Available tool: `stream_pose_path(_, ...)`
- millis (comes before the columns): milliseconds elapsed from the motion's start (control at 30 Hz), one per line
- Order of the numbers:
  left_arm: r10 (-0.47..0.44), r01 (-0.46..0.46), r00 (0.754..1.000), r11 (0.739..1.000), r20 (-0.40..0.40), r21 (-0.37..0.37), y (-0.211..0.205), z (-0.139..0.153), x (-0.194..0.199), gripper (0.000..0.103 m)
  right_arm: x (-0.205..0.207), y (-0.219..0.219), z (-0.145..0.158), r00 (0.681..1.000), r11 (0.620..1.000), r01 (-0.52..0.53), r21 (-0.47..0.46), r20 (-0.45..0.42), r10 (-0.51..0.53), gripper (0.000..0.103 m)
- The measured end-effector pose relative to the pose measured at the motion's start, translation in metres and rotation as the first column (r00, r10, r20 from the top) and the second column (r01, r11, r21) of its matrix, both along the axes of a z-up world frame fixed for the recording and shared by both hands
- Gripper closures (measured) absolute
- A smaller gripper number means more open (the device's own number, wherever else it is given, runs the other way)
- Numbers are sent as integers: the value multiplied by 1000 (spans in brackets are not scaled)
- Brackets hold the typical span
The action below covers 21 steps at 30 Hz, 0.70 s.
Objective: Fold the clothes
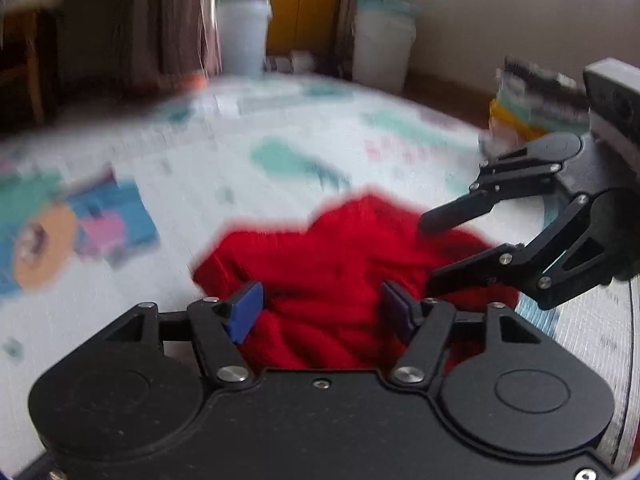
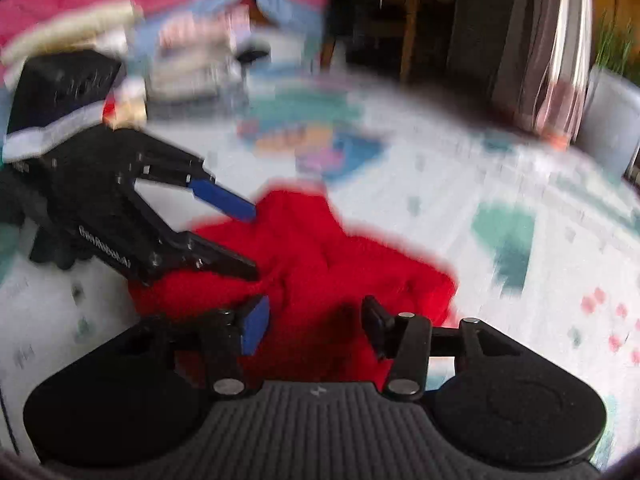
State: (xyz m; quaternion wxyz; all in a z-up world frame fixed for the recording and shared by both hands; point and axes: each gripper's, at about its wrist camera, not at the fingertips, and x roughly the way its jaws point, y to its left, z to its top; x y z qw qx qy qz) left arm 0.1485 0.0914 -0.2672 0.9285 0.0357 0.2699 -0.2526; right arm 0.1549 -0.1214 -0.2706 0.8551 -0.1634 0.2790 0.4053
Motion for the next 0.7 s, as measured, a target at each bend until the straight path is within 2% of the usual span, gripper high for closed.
stream_pose_path(33,-11,11,1000,1000,-7,6,-1,0,-2,37,-5,-1,3,999,1000,-18,15,28,17,52)
stream_pose_path(100,-32,33,999,999,-30,29,-4,-5,-6,37,-1,-7,-15,1000,1000,-1,7,-17,1,52)
stream_pose_path(133,-30,35,997,997,-69,67,-7,-18,-3,36,0,-9,-24,999,1000,7,3,-38,-7,50)
stream_pose_path(200,11,-10,993,1000,-117,9,5,-31,4,25,2,-10,-20,999,1000,7,6,-50,-7,48)
stream_pose_path(233,30,-33,989,999,-142,-20,10,-37,8,12,3,-10,-18,998,1000,7,8,-56,-7,48)
stream_pose_path(267,45,-53,986,998,-163,-43,15,-43,11,10,4,-11,-16,998,1000,7,10,-61,-7,48)
stream_pose_path(333,57,-68,982,996,-183,-56,15,-38,12,12,5,-12,-12,997,1000,7,13,-73,-6,48)
stream_pose_path(367,60,-73,982,995,-179,-67,15,-30,9,21,6,-12,-10,997,1000,7,15,-79,-6,48)
stream_pose_path(433,80,-99,984,988,-156,-117,20,-12,1,22,8,-13,-6,996,1000,7,18,-90,-5,48)
stream_pose_path(467,107,-137,978,977,-178,-164,27,-8,-2,22,8,-14,-3,996,1000,7,22,-94,-5,48)
stream_pose_path(500,130,-177,968,960,-214,-218,36,-8,-3,22,5,-22,4,998,999,13,49,-70,-10,44)
stream_pose_path(567,163,-254,940,921,-301,-295,50,-13,-2,22,8,-33,9,994,996,69,65,-92,-63,36)
stream_pose_path(633,180,-334,902,868,-394,-368,62,-23,3,22,23,-50,4,968,981,169,92,-205,-147,33)
stream_pose_path(667,183,-375,880,834,-438,-405,67,-28,6,21,31,-57,0,945,970,221,106,-269,-186,33)
stream_pose_path(700,182,-412,859,801,-479,-435,70,-33,9,21,42,-64,-8,906,954,269,133,-370,-204,33)
